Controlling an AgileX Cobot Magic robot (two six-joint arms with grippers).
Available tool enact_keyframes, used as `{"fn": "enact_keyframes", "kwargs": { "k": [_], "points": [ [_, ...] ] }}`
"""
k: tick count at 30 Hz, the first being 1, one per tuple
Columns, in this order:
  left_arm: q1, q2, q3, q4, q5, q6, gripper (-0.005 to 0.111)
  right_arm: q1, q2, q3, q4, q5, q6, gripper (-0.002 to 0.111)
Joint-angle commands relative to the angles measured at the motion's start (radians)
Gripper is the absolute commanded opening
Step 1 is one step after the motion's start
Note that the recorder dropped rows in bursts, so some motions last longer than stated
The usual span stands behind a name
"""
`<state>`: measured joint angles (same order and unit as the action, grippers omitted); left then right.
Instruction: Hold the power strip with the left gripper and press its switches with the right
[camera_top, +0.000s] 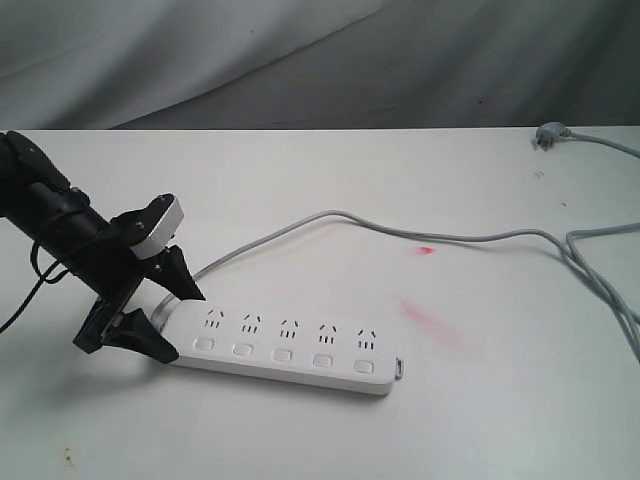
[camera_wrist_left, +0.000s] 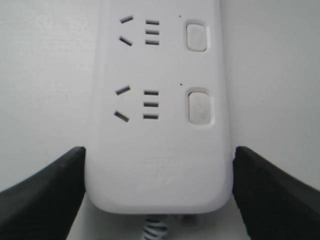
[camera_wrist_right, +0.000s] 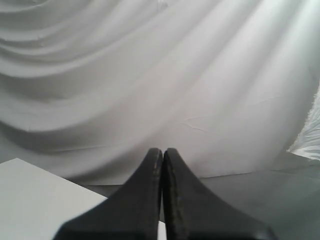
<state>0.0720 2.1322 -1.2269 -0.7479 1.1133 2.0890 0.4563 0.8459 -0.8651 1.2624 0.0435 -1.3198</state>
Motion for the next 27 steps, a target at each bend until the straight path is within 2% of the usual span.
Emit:
{"fn": "enact_keyframes", "kwargs": {
  "k": [1, 6, 11, 16, 17, 20, 21, 24, 26, 27],
  "points": [
    [-0.002, -0.001, -0.006, -0.002, 0.008, 0.005, 0.036, -0.006, -0.003, 0.002, 0.002, -0.01, 0.002, 0.0],
    [-0.002, -0.001, -0.006, -0.002, 0.008, 0.005, 0.036, -0.008, -0.055, 0.02, 0.205, -0.068, 0.083, 0.0],
    [-0.002, -0.001, -0.006, -0.002, 0.008, 0.005, 0.036, -0.091, -0.131, 0.182, 0.21, -0.069, 0.276, 0.0],
    [-0.002, -0.001, -0.006, -0.002, 0.008, 0.005, 0.036, -0.177, -0.211, 0.353, 0.148, 0.099, 0.397, 0.0],
    [-0.002, -0.001, -0.006, -0.002, 0.008, 0.005, 0.036, -0.183, -0.22, 0.366, 0.113, 0.139, 0.42, 0.0],
    [-0.002, -0.001, -0.006, -0.002, 0.008, 0.005, 0.036, -0.216, -0.25, 0.374, -0.187, 0.33, 0.523, 0.0],
    [-0.002, -0.001, -0.006, -0.002, 0.008, 0.005, 0.036, -0.23, -0.25, 0.374, -0.29, 0.359, 0.616, 0.0],
    [-0.002, -0.001, -0.006, -0.002, 0.008, 0.005, 0.036, -0.282, -0.271, 0.374, -0.677, 0.416, 1.062, 0.0],
    [-0.002, -0.001, -0.006, -0.002, 0.008, 0.005, 0.036, -0.3, -0.296, 0.374, -0.833, 0.44, 1.191, 0.0],
    [-0.002, -0.001, -0.006, -0.002, 0.008, 0.005, 0.036, -0.305, -0.308, 0.374, -0.858, 0.447, 1.196, 0.0]
  ]
}}
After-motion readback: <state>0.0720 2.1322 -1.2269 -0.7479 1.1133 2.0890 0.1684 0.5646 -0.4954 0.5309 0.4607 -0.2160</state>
